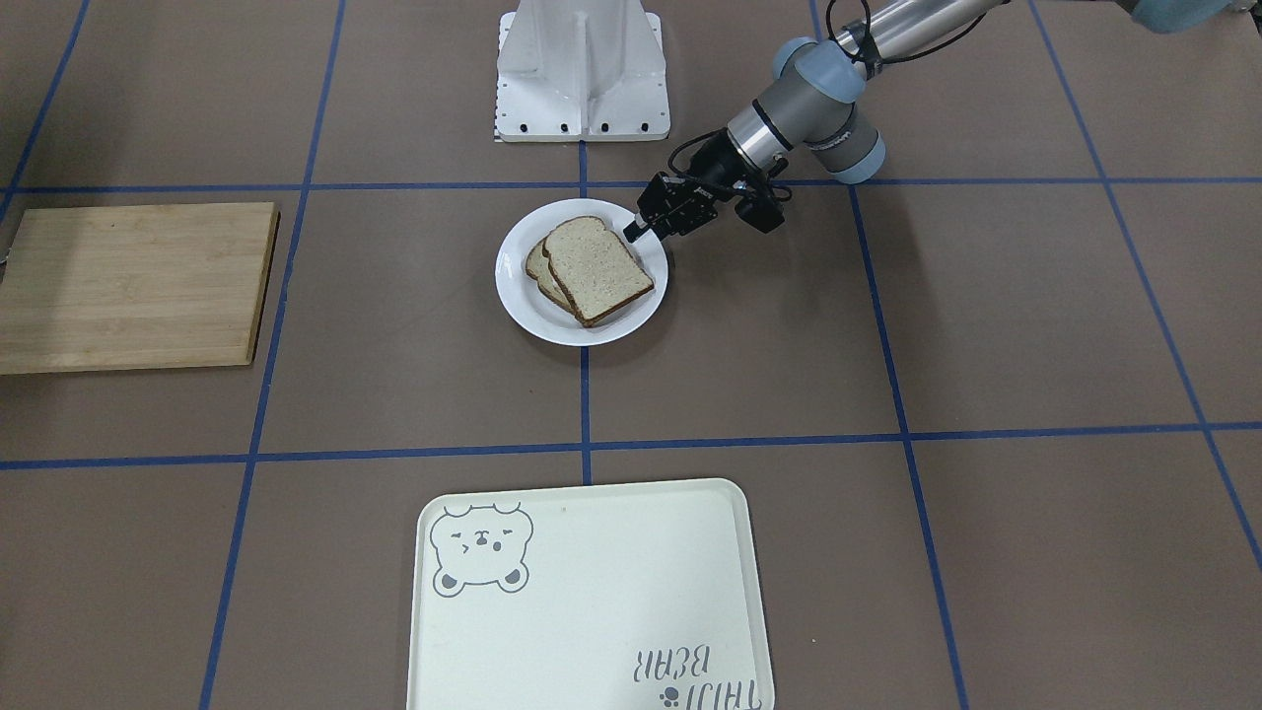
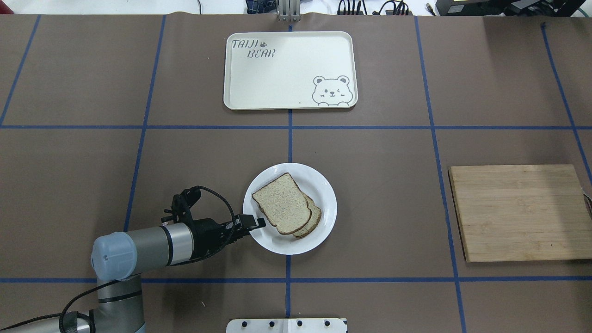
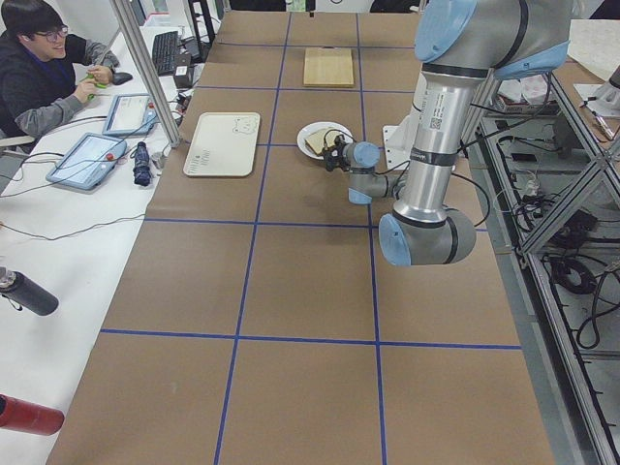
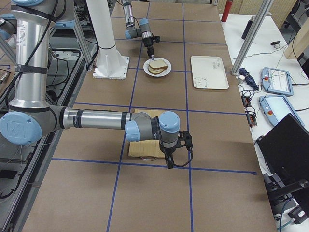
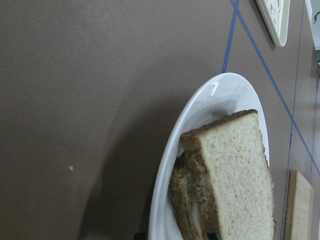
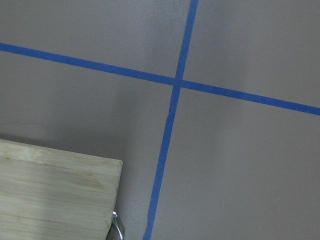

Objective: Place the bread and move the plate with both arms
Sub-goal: 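Slide the plate with the left gripper onto the cream bear tray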

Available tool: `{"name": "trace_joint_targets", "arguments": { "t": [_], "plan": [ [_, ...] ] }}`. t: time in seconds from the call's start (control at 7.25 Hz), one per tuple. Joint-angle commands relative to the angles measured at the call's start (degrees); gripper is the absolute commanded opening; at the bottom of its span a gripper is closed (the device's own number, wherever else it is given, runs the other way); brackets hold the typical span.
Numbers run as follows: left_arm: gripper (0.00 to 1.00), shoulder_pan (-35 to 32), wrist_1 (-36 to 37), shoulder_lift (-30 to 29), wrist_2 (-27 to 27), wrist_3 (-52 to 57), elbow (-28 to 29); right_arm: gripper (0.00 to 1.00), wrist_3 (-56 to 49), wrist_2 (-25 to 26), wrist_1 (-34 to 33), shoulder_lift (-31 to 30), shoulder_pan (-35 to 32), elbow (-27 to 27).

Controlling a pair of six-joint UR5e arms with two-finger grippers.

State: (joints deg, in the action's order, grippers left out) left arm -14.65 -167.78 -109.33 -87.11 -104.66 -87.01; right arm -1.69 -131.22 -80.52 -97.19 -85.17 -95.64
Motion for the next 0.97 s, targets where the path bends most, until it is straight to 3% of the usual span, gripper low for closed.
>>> {"name": "trace_joint_targets", "arguments": {
  "t": [0.0,0.41,0.83],
  "plan": [
    [0.29,0.1,0.0,-0.4,0.0,0.1,0.7,1.00,0.0,0.0,0.0,0.2,0.0,0.2],
    [0.00,0.0,-0.8,-0.5,-0.1,0.1,0.6,1.00,0.0,0.1,0.0,0.8,0.0,0.6],
    [0.00,-0.1,-1.1,-0.6,-0.2,0.0,-0.5,1.00,0.0,0.0,0.1,1.3,0.0,1.4]
  ]
}}
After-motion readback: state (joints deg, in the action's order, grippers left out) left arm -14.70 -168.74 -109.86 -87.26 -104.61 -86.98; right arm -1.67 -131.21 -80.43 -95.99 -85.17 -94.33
